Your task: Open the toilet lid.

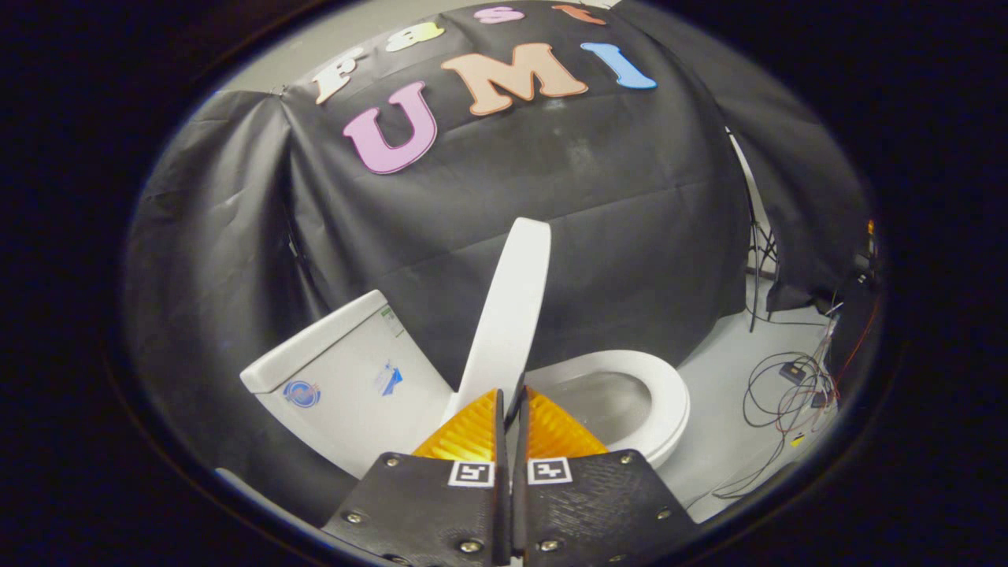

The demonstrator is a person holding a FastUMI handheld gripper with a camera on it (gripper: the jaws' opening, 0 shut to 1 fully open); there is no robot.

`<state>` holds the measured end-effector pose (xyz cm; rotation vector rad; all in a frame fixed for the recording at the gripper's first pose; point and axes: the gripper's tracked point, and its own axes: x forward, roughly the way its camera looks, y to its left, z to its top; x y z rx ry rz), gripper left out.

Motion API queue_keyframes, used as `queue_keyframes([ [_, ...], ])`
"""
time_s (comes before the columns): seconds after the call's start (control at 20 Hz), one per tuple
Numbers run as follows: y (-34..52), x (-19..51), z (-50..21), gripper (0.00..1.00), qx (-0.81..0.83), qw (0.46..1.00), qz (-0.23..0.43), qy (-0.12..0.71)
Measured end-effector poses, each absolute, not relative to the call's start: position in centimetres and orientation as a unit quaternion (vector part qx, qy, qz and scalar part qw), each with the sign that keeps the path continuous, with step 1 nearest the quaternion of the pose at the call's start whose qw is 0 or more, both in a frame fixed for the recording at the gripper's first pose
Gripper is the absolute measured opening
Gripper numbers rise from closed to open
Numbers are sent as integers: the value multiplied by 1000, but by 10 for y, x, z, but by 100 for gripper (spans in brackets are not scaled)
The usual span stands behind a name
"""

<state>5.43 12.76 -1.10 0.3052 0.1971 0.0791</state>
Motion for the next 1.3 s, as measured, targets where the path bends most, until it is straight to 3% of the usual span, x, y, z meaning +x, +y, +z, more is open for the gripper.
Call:
queue_keyframes([
  [1.3, 227, 49, 38, 2, 68, 991, 115, 20],
])
